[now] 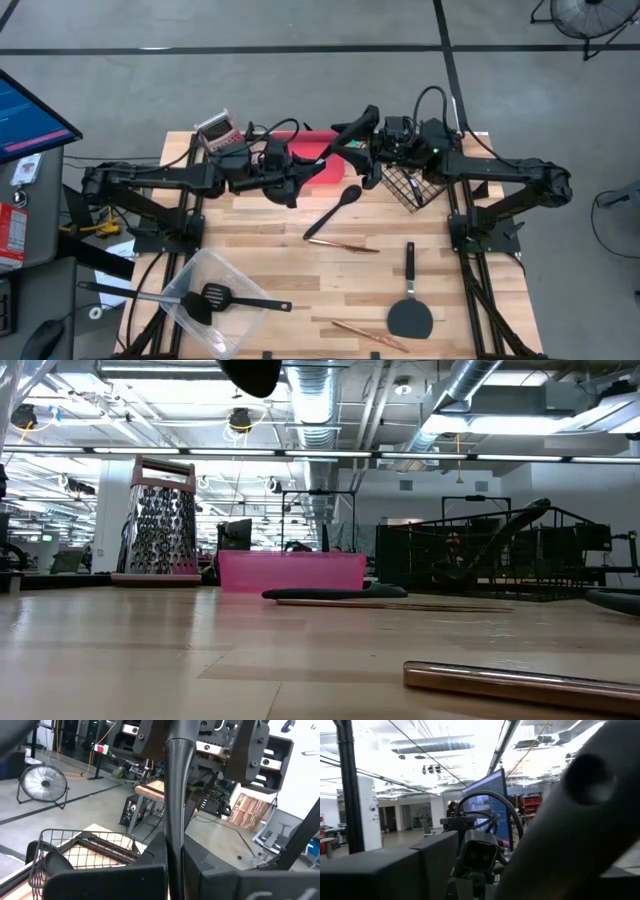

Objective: Pick & Place Kitchen Items
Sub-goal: Put the black ladle into the wire basket

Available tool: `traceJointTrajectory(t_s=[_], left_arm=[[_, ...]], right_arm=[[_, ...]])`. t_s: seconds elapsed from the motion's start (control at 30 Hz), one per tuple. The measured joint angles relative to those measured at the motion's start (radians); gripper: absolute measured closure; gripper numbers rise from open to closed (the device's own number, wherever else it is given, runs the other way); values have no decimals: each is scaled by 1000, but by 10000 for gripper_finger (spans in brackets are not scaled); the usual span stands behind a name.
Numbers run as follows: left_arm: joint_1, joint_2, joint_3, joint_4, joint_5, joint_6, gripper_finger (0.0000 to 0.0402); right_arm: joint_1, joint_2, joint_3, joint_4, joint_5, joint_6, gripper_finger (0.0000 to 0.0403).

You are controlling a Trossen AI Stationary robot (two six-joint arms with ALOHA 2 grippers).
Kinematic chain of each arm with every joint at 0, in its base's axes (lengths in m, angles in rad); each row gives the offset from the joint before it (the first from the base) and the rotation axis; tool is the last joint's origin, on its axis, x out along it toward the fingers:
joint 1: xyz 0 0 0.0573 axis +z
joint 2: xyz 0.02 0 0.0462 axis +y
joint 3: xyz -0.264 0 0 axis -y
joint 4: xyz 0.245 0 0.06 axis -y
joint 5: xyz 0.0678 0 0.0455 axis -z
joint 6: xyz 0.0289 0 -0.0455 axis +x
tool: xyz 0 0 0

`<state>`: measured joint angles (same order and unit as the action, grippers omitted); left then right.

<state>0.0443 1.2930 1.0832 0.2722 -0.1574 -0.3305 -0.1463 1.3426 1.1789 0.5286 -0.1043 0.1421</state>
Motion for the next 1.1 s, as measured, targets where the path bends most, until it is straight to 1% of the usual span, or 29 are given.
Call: traceJointTrajectory(t_s=[0.1,0.23,0.27,0.47,0.63,0.73,0.83,0.93,1.1], left_arm=[[-1,0,0,0,3,0,400],[-1,11,0,4,24,-6,400],[-1,18,0,4,31,-11,400],[-1,54,0,21,35,-28,400],[-1,62,0,29,50,-42,400],[0,60,-1,18,53,-45,393],[0,54,-1,5,77,-41,368],[0,53,1,8,109,-47,331],[1,53,1,3,124,-50,268]], right_arm=[[0,0,2,1,-17,4,203],[-2,0,2,-1,-51,5,305],[-2,0,2,-4,-55,8,322],[-1,-3,3,-55,-58,10,320],[-1,-3,4,-69,-55,28,320],[-1,-20,4,-116,-52,25,320],[-3,-45,1,-165,-53,2,320],[-16,-89,0,-213,-54,-19,320],[-52,-152,0,-301,-48,-22,320]])
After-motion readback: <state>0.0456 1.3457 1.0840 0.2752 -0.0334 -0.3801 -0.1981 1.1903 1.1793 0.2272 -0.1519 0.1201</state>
